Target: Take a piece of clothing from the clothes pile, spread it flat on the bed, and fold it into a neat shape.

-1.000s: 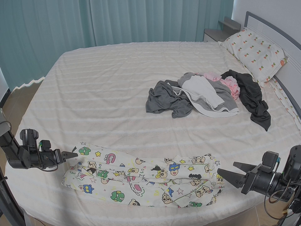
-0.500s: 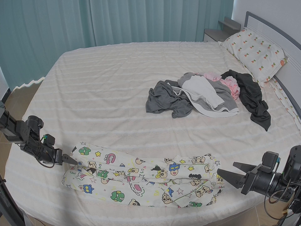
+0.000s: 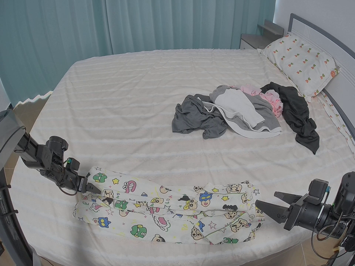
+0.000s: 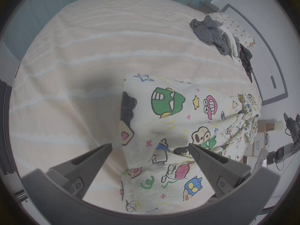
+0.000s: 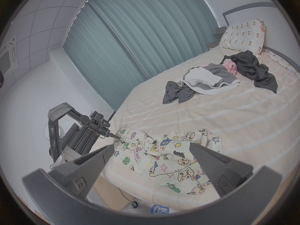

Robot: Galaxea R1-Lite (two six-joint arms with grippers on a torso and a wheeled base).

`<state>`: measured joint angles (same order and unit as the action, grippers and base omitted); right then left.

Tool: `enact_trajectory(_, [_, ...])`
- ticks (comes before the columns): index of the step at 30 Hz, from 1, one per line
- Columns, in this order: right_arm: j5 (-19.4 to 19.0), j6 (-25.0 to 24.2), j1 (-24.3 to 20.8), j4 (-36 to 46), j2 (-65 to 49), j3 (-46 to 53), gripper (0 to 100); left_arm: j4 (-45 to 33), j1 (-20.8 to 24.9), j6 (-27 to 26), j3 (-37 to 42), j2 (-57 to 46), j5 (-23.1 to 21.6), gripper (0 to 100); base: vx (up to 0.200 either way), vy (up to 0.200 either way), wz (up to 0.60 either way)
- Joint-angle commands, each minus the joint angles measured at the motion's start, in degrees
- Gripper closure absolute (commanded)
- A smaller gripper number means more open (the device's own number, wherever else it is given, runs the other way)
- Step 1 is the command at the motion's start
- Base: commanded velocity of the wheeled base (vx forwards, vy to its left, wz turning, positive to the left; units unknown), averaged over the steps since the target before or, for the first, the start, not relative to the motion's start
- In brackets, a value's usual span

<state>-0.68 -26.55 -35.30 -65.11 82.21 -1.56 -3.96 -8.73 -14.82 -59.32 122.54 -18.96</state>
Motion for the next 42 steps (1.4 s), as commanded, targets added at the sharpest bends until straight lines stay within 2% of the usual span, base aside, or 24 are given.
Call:
enact_trajectory(1, [0.0,0.0,-0.3,0.0,0.1,0.0,0,0.1,0.5,0.1,0.0,2.0,0.1,0,0.000,0.000,0.00])
enact_trajectory(10, [0.0,0.0,-0.4,0.0,0.0,0.1,0,0.6,1.3,0.2,0.3,3.3,0.1,0,0.000,0.000,0.00])
enact_trajectory(15, [0.0,0.0,-0.4,0.0,0.0,0.1,0,3.3,3.3,5.0,0.1,4.2,0.1,0,0.000,0.000,0.00])
enact_trajectory(20, [0.1,0.1,-0.4,0.0,0.0,0.2,0,4.4,4.3,6.0,0.4,5.1,0.1,0,0.000,0.000,0.00])
enact_trajectory(21, [0.1,0.1,-0.4,0.0,0.0,0.2,0,4.4,4.4,6.1,0.4,5.1,0.1,100,0.000,0.000,0.00])
enact_trajectory(28, [0.1,0.1,-0.4,-0.1,0.0,0.3,0,3.8,4.6,5.8,3.2,4.3,0.1,100,0.000,0.000,0.00])
enact_trajectory(36, [0.1,0.7,-0.4,-0.2,-0.1,0.4,0,0.8,4.1,6.0,3.5,-1.2,0.1,100,0.000,0.000,0.00])
enact_trajectory(42, [0.1,0.7,-0.4,-0.3,-0.6,0.3,0,0.0,2.1,6.0,3.6,-3.4,0.1,100,0.000,0.000,0.00])
